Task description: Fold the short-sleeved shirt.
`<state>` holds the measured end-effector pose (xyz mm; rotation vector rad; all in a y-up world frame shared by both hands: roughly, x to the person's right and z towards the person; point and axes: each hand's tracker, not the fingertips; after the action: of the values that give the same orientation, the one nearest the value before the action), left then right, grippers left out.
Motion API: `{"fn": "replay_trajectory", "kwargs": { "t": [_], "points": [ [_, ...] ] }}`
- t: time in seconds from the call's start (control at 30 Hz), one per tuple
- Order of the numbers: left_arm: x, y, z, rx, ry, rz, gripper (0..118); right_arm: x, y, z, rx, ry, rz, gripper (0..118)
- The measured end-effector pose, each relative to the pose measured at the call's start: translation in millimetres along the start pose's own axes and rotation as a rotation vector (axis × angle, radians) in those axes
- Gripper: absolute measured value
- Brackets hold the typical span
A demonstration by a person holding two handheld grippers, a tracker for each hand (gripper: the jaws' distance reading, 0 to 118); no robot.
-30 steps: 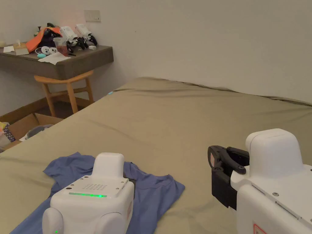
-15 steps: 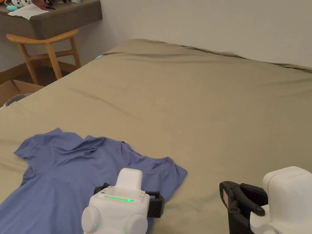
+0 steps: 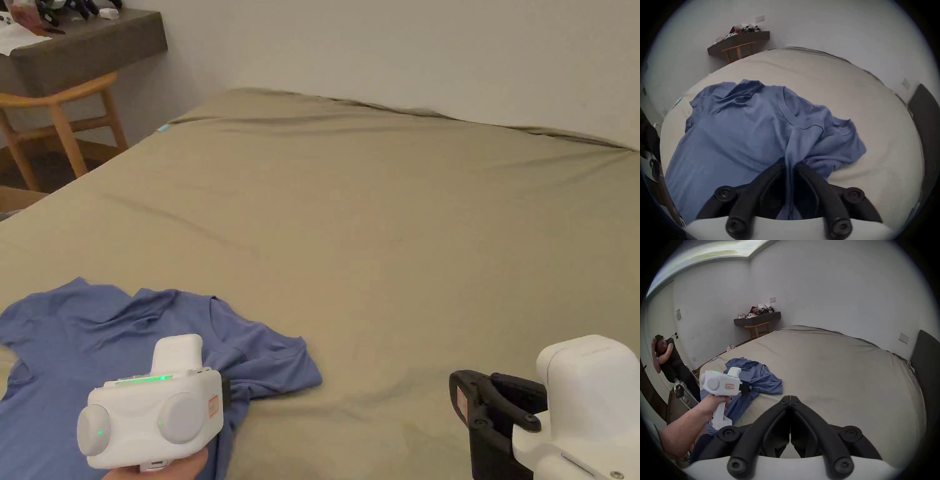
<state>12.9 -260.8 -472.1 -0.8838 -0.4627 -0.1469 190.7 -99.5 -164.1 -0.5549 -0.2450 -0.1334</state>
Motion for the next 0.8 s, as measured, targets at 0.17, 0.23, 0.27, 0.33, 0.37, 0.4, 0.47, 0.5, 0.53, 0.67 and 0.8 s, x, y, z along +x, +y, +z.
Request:
{"fn": "replay_trajectory", "kwargs": {
  "t": [0.17, 0.23, 0.27, 0.33, 0.37, 0.4, 0.47, 0.5, 0.53, 0.67, 0.8],
  "points": [
    [23, 51, 45, 0.069, -0.086, 0.101, 5, 19, 3, 49, 0.07, -0.048, -0.026, 2],
    [58, 77, 67, 0.139, -0.107, 0.027, 5, 34, 8, 81, 0.115, -0.112, -0.039, 2],
    [82, 88, 79, 0.16, -0.139, -0.012, 5, 44, 11, 99, 0.14, -0.146, -0.043, 2],
    [143, 97, 114, 0.219, -0.221, -0.071, 5, 66, 16, 141, 0.19, -0.239, -0.048, 2],
    [177, 101, 128, 0.231, -0.26, -0.123, 5, 76, 18, 164, 0.211, -0.296, -0.049, 2],
    [215, 101, 142, 0.238, -0.299, -0.181, 5, 88, 19, 189, 0.233, -0.361, -0.051, 2],
    [279, 98, 164, 0.253, -0.393, -0.256, 5, 106, 19, 234, 0.279, -0.47, -0.066, 2],
    [321, 86, 177, 0.239, -0.453, -0.312, 5, 115, 17, 261, 0.297, -0.533, -0.073, 2],
    [349, 77, 184, 0.222, -0.482, -0.346, 5, 120, 15, 278, 0.306, -0.572, -0.077, 2],
    [472, 2, 193, 0.086, -0.585, -0.529, 5, 133, 3, 352, 0.349, -0.747, -0.081, 2],
    [552, -120, 207, -0.078, -0.705, -0.721, 5, 135, -14, 395, 0.358, -0.828, -0.095, 2]
  ]
}}
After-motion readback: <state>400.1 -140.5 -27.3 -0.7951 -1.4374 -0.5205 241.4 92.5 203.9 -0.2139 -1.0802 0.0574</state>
